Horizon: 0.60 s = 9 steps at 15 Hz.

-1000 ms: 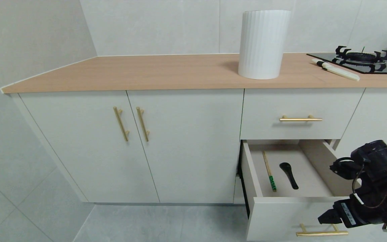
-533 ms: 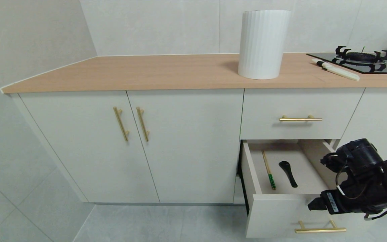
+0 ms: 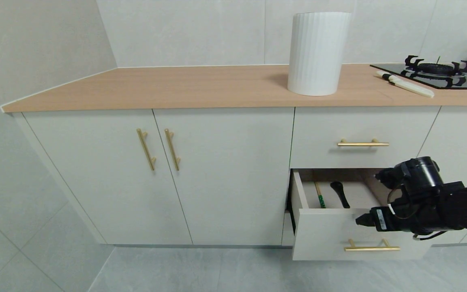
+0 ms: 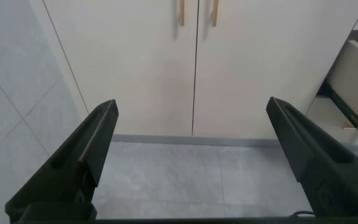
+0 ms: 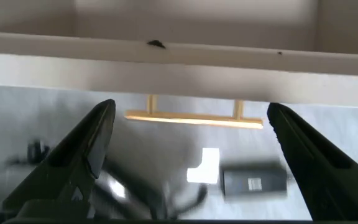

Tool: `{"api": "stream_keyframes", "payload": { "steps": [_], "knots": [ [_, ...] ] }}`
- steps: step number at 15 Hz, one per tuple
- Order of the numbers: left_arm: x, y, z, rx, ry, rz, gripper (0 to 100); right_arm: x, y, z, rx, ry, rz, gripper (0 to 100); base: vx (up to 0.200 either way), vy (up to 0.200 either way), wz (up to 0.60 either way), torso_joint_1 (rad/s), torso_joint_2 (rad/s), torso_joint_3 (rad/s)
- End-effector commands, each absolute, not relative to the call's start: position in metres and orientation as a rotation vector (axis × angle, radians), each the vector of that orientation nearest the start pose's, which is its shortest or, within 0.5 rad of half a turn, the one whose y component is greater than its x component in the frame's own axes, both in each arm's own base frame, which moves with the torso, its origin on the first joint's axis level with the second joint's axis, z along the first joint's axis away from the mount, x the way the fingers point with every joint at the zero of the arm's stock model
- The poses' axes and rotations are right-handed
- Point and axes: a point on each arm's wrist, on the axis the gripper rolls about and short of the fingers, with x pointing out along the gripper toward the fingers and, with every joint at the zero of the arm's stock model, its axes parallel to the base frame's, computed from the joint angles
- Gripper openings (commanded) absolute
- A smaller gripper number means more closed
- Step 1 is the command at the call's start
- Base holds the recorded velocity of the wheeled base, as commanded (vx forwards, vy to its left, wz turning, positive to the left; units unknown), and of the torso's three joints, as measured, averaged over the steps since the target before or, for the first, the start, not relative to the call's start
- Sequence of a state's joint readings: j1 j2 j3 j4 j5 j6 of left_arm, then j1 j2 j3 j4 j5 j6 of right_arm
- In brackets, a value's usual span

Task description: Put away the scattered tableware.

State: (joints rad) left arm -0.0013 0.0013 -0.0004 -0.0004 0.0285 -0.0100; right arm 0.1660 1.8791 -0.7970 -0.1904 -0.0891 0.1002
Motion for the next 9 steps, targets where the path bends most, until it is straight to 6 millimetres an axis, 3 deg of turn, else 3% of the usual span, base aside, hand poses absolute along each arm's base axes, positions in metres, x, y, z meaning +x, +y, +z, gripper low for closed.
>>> {"api": "stream_keyframes", "payload": {
  "steps": [1,6,9],
  "knots": [
    [-0.023,0.001,0.076,-0.011,-0.002,0.028,100,0.339,0.048,0.064,-0.011,0.903,0.006,100,0.000,0.000,0.00,0.000,0.00,0.000],
    [-0.023,0.001,0.076,-0.011,-0.002,0.028,100,0.392,0.036,0.055,0.024,0.830,-0.036,100,0.000,0.000,0.00,0.000,0.00,0.000],
    [-0.023,0.001,0.076,-0.011,-0.002,0.028,100,0.418,0.029,0.039,0.047,0.701,-0.053,100,0.000,0.000,0.00,0.000,0.00,0.000]
  ]
}}
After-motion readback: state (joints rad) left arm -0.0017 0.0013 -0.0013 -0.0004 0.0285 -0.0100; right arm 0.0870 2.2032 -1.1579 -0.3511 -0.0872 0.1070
